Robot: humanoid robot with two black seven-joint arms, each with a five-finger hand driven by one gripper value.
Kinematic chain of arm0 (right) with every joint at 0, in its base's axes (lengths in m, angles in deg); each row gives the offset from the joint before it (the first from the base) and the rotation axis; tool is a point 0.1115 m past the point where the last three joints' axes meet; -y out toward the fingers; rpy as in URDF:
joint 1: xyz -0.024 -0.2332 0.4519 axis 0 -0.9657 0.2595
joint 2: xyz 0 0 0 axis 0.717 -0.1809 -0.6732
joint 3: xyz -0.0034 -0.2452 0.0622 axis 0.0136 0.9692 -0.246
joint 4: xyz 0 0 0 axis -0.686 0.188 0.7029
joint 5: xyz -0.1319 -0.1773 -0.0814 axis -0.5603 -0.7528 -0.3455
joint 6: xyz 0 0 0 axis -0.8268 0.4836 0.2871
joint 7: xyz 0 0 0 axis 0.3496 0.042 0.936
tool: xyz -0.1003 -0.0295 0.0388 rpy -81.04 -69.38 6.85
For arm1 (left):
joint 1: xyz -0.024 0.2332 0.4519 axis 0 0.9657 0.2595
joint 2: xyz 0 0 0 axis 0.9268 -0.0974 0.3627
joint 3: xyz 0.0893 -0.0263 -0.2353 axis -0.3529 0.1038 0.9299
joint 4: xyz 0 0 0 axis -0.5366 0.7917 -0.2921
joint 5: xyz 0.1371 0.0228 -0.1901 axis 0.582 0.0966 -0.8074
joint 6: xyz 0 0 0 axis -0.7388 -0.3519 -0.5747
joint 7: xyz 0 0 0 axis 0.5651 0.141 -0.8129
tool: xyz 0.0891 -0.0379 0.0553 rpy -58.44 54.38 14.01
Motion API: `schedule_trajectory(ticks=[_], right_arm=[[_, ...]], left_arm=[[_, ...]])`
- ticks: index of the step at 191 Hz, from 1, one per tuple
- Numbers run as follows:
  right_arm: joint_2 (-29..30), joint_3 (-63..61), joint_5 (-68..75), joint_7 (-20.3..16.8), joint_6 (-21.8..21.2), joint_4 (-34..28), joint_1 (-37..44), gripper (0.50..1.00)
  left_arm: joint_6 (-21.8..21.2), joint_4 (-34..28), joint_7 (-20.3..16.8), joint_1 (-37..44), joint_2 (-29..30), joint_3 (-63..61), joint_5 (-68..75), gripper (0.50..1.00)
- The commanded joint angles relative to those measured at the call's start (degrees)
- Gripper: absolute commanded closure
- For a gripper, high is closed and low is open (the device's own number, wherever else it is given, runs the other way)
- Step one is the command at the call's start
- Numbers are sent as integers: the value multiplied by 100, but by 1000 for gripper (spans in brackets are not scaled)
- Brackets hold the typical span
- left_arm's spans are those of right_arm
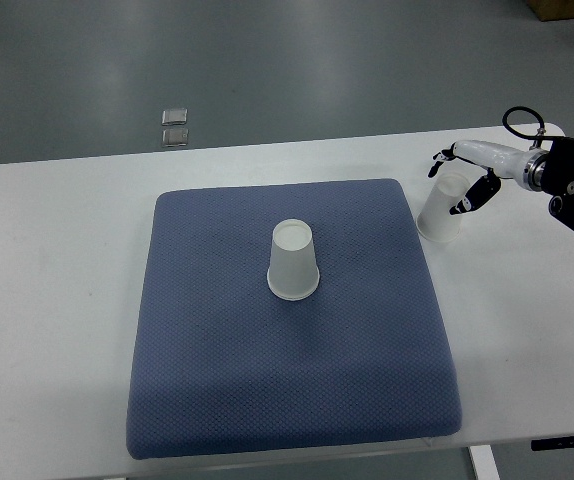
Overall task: Stack paper cups
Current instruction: 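Close the right hand fingers around the loose white paper cup, then lift the cup with the right hand and carry it above the cup on the pad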
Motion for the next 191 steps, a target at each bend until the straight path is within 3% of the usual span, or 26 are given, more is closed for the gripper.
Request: schedule_trajectory(ticks=[1,93,127,153,191], right_arm=[[-9,10,0,0,67,1,-17,595],[-35,19,0,44,67,1,-79,756],[-44,274,9,79,75,-8,-26,869],[-79,274,9,79,75,-8,-8,1000],[-202,204,79,79,67,-43,255,1000]], left_arm=[[0,0,0,0,0,0,0,500],[0,0,0,0,0,0,0,500],[0,0,0,0,0,0,0,500],[0,0,0,0,0,0,0,500],[0,0,0,0,0,0,0,500]])
